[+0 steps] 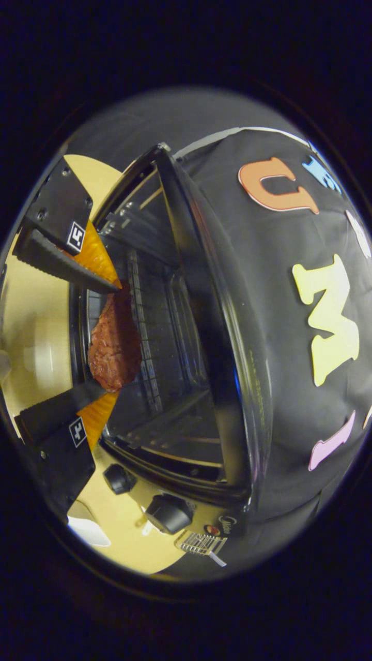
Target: Open the toaster oven, put the food inside, and close the toaster oven door.
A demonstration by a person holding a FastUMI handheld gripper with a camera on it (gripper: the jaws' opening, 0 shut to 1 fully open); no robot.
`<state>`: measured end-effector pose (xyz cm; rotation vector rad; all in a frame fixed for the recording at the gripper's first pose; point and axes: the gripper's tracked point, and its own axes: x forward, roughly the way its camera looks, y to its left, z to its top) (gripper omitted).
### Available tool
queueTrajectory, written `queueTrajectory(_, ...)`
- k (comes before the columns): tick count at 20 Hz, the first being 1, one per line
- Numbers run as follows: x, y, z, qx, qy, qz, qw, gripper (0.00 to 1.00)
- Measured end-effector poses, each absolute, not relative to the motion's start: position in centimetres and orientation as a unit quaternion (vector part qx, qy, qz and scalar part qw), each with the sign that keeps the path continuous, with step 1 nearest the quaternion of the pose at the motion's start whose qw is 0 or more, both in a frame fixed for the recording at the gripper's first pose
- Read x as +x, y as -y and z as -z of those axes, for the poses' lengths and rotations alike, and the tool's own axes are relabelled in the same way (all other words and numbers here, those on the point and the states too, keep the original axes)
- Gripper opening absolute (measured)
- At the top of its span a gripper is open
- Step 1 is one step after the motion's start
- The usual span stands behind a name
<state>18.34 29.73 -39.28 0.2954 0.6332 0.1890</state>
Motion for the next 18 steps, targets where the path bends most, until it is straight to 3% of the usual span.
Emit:
queueTrajectory(3, 17.5, -30.0, 38.0, 0.116, -0.301, -0.122, 0.939, 1.00)
queueTrajectory(10, 18.9, -27.8, 37.9, 0.221, -0.271, -0.046, 0.936, 1.00)
queueTrajectory(12, 18.1, -28.0, 39.1, 0.225, -0.298, -0.053, 0.926, 1.00)
queueTrajectory(18, 18.3, -26.7, 36.5, 0.244, -0.252, -0.050, 0.935, 1.00)
